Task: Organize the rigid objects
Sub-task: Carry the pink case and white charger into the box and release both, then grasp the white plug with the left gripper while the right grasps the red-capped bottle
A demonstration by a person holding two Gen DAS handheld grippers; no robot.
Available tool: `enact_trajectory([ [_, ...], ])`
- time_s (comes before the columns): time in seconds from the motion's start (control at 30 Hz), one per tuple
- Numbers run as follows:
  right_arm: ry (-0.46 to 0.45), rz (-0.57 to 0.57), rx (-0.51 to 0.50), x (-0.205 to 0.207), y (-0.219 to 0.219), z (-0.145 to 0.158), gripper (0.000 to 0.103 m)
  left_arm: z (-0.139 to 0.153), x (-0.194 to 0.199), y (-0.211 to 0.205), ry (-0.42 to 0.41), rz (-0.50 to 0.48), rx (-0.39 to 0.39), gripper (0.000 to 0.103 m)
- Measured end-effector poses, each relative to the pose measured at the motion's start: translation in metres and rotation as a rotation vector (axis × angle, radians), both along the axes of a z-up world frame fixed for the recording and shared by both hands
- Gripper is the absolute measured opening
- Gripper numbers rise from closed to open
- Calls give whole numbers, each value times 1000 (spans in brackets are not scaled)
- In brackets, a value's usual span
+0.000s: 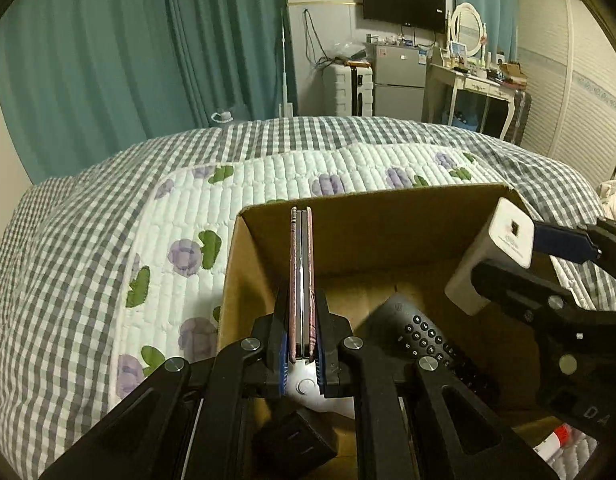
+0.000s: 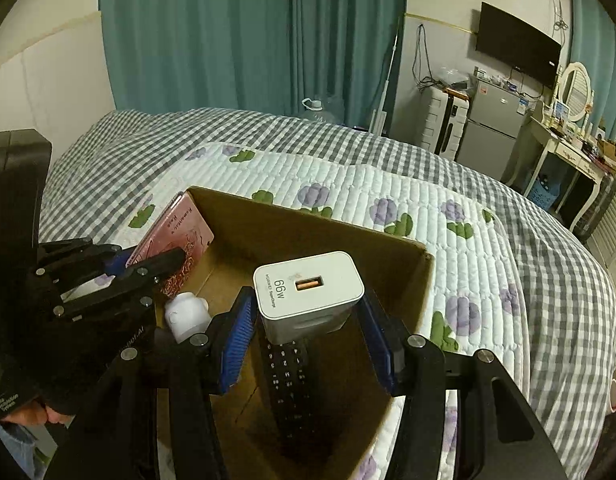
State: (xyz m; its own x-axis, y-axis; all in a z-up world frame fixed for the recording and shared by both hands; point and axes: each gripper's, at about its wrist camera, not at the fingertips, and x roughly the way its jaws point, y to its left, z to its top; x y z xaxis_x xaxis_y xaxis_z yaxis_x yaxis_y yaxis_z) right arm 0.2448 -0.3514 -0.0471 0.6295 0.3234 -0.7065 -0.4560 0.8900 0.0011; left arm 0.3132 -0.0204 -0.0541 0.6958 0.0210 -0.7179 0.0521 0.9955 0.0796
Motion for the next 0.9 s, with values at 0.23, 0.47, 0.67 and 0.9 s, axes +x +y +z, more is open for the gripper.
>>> enact_trajectory([
  [0.23,-63,-86,46,6,-5,13,62,18,-14,7,-54,25,4,53],
  [0.47,-113,-154,49,-29,-27,56,79,54,-55,13,-105,22,-18,71],
  [0.67,-94,-213,-24,-85,-52,70,89,71,-104,9,-134,3,-16,83],
  [0.9,-5,-266,-80,-141,-71,41,93,58,-149,4,-108,-12,-24,86],
])
